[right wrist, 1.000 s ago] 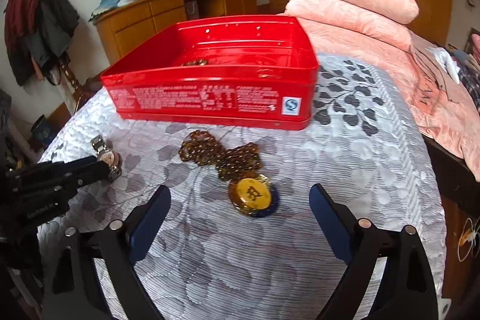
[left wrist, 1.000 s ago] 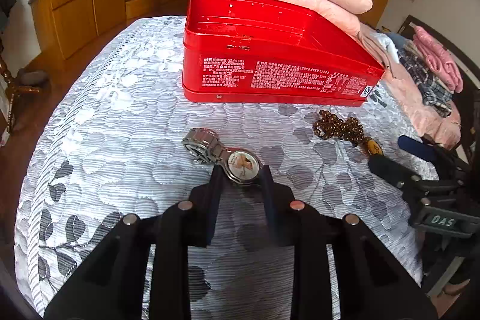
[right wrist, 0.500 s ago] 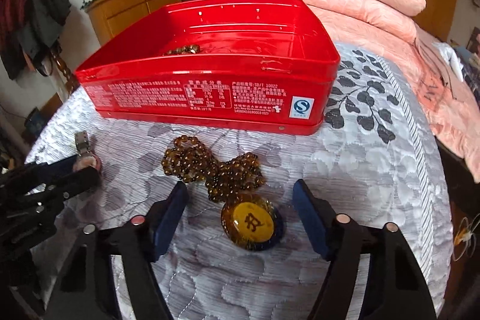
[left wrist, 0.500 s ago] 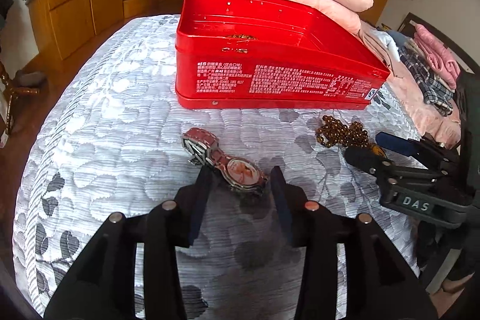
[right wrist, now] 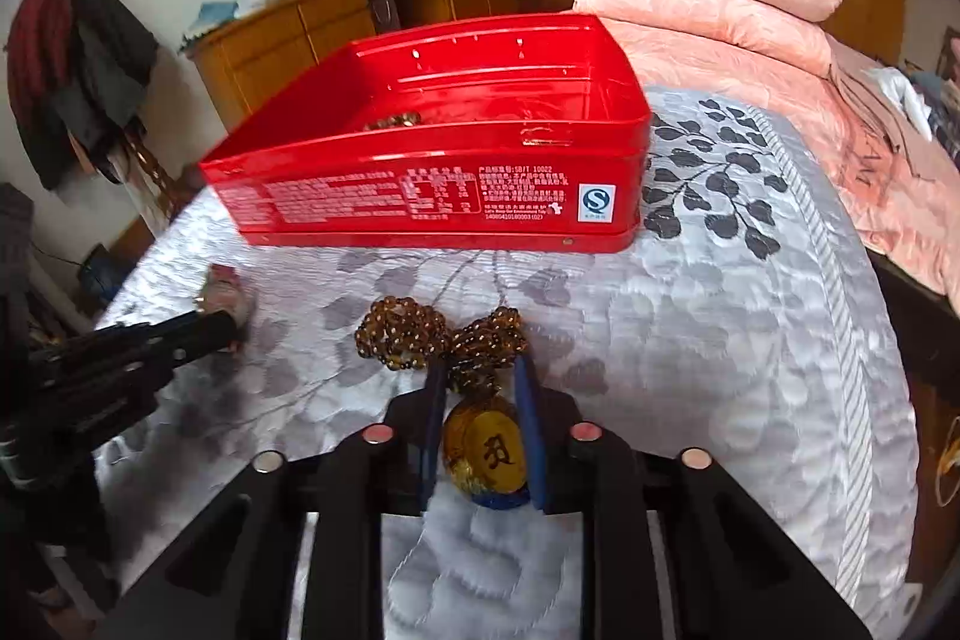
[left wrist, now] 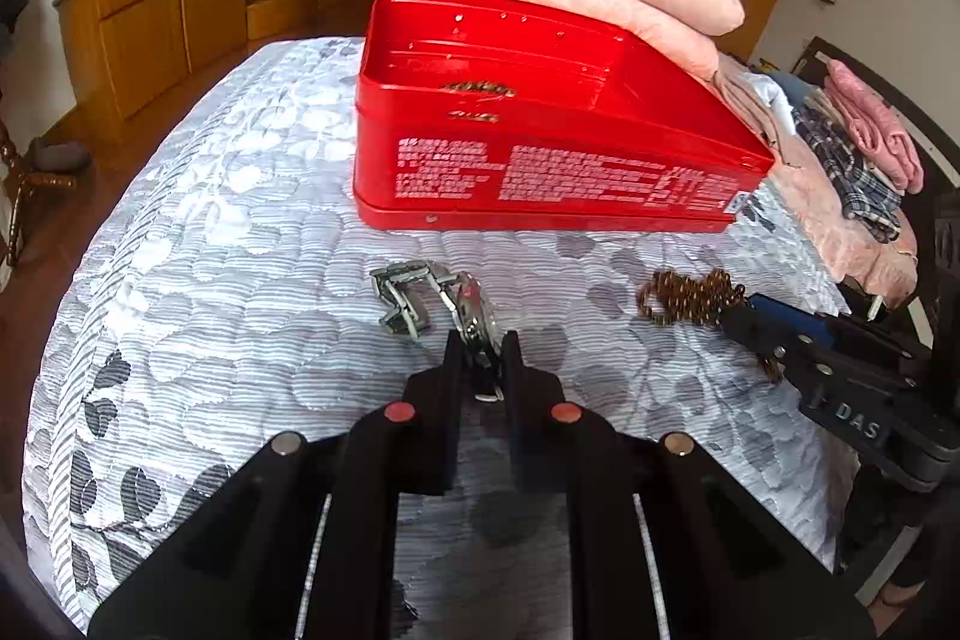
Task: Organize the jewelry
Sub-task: 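Grasp the wristwatch with the left tool while the right grasps the brown bead strand, then carry the wristwatch and bead strand into the red tin and open both tools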
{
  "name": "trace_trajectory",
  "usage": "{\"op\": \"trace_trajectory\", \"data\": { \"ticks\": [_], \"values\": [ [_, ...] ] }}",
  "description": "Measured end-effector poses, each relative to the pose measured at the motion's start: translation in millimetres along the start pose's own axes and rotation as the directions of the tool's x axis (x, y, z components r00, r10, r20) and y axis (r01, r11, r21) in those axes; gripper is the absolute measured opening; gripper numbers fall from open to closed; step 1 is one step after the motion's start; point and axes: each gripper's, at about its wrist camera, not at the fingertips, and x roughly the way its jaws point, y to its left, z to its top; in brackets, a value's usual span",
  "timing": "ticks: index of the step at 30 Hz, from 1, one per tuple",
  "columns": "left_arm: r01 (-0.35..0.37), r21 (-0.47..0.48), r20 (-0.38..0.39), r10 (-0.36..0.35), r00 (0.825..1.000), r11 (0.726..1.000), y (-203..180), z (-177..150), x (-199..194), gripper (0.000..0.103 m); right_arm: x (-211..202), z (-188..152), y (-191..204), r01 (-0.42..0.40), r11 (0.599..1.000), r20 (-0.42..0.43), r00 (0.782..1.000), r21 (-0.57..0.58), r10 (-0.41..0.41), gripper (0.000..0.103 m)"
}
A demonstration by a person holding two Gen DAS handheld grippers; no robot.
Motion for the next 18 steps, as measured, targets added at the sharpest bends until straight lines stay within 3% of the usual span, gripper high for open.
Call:
{"op": "trace_trajectory", "data": {
  "ticks": [18],
  "values": [
    [0.029, 0.035, 0.047, -0.03, 0.998, 0.999, -9, -7, -24, 0.011, -40, 1, 5, -0.042, 0.999, 0.084, 0.996, -0.002, 0.042, 0.017]
  ]
}}
